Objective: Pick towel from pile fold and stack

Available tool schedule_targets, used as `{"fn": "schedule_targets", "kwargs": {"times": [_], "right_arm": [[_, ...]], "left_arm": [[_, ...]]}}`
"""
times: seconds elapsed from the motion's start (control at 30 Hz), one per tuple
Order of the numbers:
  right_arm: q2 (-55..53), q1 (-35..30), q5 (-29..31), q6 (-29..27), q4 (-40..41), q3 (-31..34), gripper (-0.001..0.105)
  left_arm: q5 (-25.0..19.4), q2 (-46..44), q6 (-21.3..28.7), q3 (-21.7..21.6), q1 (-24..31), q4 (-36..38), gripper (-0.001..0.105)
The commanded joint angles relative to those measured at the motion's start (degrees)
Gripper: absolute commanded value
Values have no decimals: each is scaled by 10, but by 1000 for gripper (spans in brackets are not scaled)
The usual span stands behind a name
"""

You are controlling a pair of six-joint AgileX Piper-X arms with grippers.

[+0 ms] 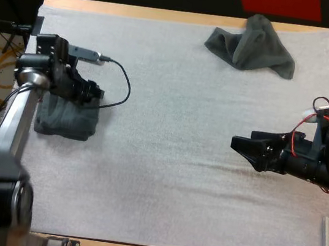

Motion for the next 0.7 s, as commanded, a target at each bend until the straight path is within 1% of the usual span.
{"fn": "schedule_targets", "kwargs": {"times": [0.0,0.13,0.2,0.23,0.27,0.37,0.4,0.43,0.5,0.53,0.6,0.67], "right_arm": [[-2,1,-7,-2,-7,0,63],[-2,1,4,-4,-7,0,63],[-2,1,8,-28,-5,0,63],[-2,1,14,-33,-5,0,63],[-2,1,33,-42,-5,0,63],[3,-7,110,-44,-5,0,63],[8,-16,121,-47,-5,0,63],[12,-24,122,-53,-5,0,63],[29,-65,104,-74,-5,0,63],[34,-75,98,-76,-5,0,63],[51,-129,77,-88,-5,0,63],[53,-171,70,-103,-5,0,63]], "left_arm": [[12,-31,-4,-3,-2,5,60],[12,-110,-4,-3,-4,9,60],[12,-157,-4,-2,-4,20,60],[12,-165,-4,-2,-4,23,60],[14,-186,-4,-1,-4,31,60],[17,-229,-4,-1,-4,62,60],[17,-240,-4,-1,-4,72,60],[17,-251,-4,-1,-4,81,60],[17,-279,-4,-1,-4,99,60],[17,-286,-4,-1,-4,103,60],[17,-310,-4,-1,-4,112,60],[17,-329,-4,-1,-4,118,60]]}}
